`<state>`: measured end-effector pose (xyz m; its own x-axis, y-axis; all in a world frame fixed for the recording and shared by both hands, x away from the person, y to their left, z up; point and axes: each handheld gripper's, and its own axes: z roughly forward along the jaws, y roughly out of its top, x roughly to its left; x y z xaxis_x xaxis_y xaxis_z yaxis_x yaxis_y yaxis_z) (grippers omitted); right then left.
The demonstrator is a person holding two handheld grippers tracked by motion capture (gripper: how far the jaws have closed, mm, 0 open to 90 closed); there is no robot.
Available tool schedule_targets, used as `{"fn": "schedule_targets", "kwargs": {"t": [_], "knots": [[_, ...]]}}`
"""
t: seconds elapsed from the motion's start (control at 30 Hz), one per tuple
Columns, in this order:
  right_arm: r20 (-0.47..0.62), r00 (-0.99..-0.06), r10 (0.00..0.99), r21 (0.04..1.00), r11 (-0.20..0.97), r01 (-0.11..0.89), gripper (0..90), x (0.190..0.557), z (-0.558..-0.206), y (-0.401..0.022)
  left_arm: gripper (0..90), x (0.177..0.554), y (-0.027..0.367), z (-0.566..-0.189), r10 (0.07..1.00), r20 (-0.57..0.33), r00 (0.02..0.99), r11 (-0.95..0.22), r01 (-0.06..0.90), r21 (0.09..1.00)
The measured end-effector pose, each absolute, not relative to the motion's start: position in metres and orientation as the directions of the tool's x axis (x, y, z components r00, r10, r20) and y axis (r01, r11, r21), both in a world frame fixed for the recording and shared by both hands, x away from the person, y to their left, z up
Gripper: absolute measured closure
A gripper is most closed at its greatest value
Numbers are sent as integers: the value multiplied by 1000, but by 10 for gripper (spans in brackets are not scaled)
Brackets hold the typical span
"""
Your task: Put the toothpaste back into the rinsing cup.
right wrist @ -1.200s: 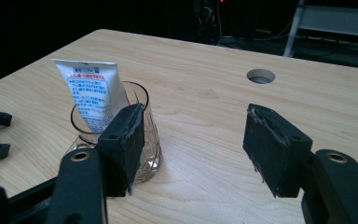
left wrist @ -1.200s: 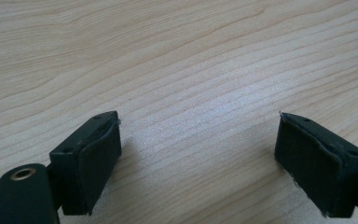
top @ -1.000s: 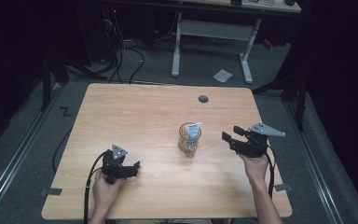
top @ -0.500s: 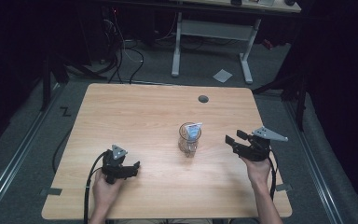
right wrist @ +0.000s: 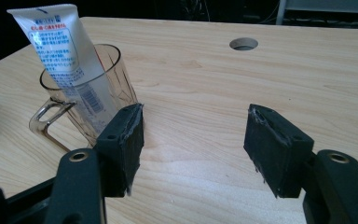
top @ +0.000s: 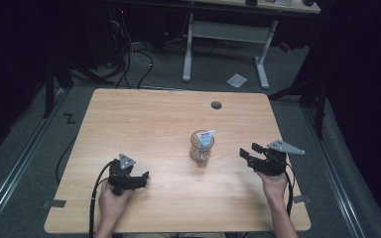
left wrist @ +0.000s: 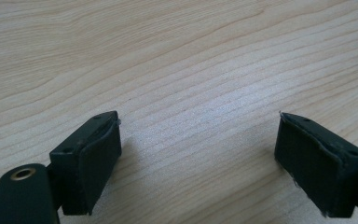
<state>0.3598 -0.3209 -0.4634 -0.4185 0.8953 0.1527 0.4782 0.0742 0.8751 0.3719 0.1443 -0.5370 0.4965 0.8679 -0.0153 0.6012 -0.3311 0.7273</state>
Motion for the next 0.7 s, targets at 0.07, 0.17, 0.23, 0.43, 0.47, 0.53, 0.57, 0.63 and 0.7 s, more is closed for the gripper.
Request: {"fn": "schedule_targets", "kwargs": {"t": [0.07,0.17,0.23,0.43,0.47,0.53,0.57,0.63,0.7], "knots": [[154,-418,895,867,81,492,372,360,-467,-320,148,372,144,-537,867,-16,497,-332,602,726],[148,-419,896,866,87,492,371,359,-468,-320,148,372,144,-537,867,-16,497,-332,602,727],[153,-416,896,866,81,493,372,358,-469,-319,148,372,144,-537,867,-15,497,-332,602,727],[152,-415,897,860,87,503,372,355,-476,-319,148,372,144,-537,868,-16,497,-332,602,726],[156,-412,898,860,81,504,373,355,-478,-319,148,372,144,-537,867,-16,497,-332,602,727],[160,-409,898,858,78,508,373,354,-479,-320,148,372,144,-537,867,-15,498,-332,601,727],[160,-409,898,858,78,508,373,354,-479,-320,148,372,144,-537,867,-15,498,-332,601,727],[161,-407,899,858,77,508,374,353,-480,-320,148,372,144,-537,867,-16,497,-332,602,727],[159,-407,899,853,83,516,375,352,-484,-320,148,372,144,-537,868,-16,497,-332,602,727]]}}
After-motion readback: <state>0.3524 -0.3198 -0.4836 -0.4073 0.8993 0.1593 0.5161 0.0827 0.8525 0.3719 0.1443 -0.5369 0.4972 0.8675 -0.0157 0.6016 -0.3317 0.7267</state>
